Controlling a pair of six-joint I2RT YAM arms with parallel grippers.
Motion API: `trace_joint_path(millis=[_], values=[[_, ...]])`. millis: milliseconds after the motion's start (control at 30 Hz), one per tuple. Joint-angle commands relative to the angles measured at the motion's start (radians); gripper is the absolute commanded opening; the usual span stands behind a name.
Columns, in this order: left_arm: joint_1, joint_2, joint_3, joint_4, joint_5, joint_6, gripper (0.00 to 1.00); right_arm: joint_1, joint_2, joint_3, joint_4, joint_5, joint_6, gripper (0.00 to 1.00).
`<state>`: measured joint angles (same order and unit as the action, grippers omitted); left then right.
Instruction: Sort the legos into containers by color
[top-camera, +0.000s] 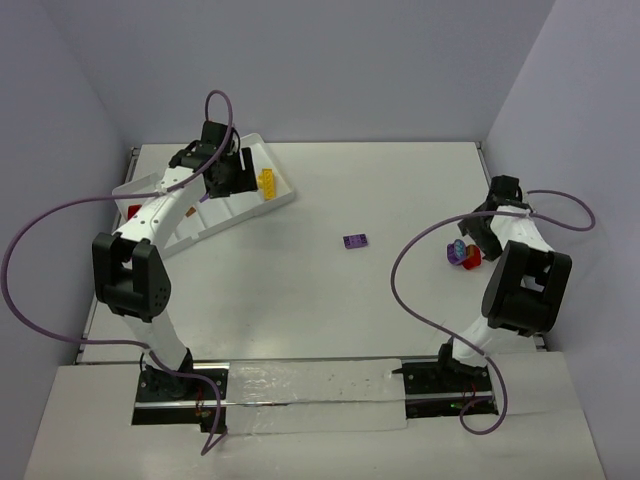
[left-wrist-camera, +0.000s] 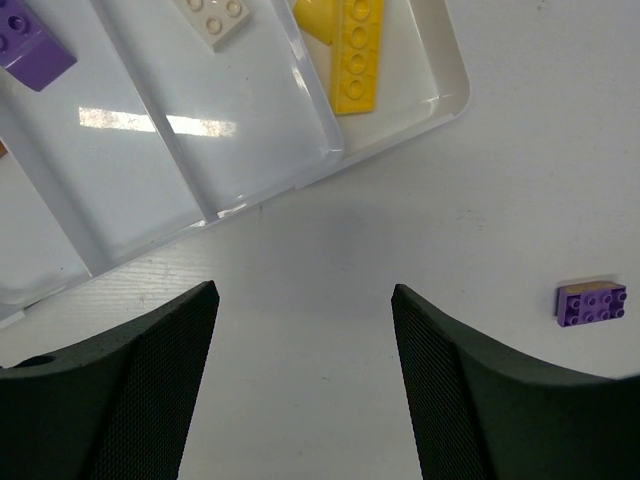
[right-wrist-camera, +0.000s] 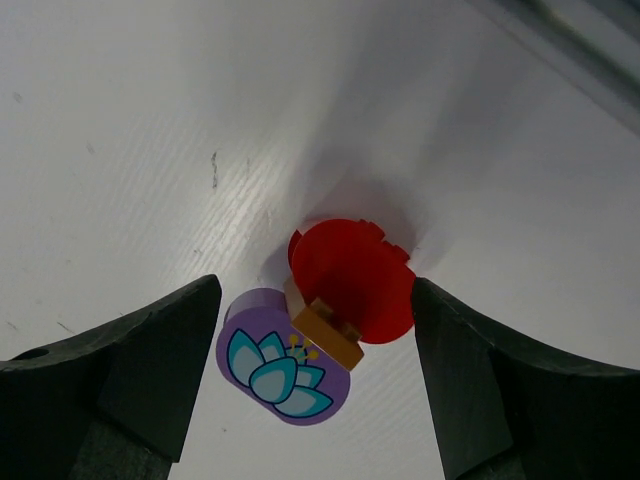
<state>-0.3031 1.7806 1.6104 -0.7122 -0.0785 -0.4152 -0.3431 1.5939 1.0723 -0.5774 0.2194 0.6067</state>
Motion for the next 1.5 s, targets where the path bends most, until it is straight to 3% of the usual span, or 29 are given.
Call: trace_joint_path(millis=[0, 333, 600, 900, 1100, 1200, 1333, 1467], values=[[0.002, 0.003, 0.011, -0.007, -0.018, 0.013, 0.78, 0.003, 0.032, -0.045, 0.092, -0.091, 0.021, 0.83], [0.002, -0.007, 0.008, -0.015, -0.016, 0.01, 0.78, 0.118, 0.018, -0.087, 0.112, -0.213, -0.002, 0.83], [0.001, -0.016, 0.0, -0.01, -0.002, -0.006, 0.78, 0.395, 0.09, -0.011, 0.096, -0.305, 0.011, 0.83], [-0.001, -0.021, -0.007, -0.021, 0.036, -0.033, 0.8, 0.609, 0.172, 0.14, 0.037, -0.408, -0.014, 0.8], [-0.051, -0.03, -0.011, -0.01, 0.074, -0.117, 0.86, 0.613, 0.115, 0.155, 0.017, -0.379, -0.002, 0.82], [-0.129, -0.046, -0.081, 0.095, 0.218, -0.183, 0.93, 0.598, 0.058, 0.138, 0.005, -0.354, -0.013, 0.83], [-0.217, -0.034, -0.213, 0.32, 0.422, -0.292, 0.94, 0.571, -0.015, 0.105, 0.01, -0.364, -0.013, 0.83], [-0.237, 0.014, -0.33, 0.561, 0.583, -0.425, 0.93, 0.57, -0.085, 0.055, 0.026, -0.39, 0.0, 0.83]])
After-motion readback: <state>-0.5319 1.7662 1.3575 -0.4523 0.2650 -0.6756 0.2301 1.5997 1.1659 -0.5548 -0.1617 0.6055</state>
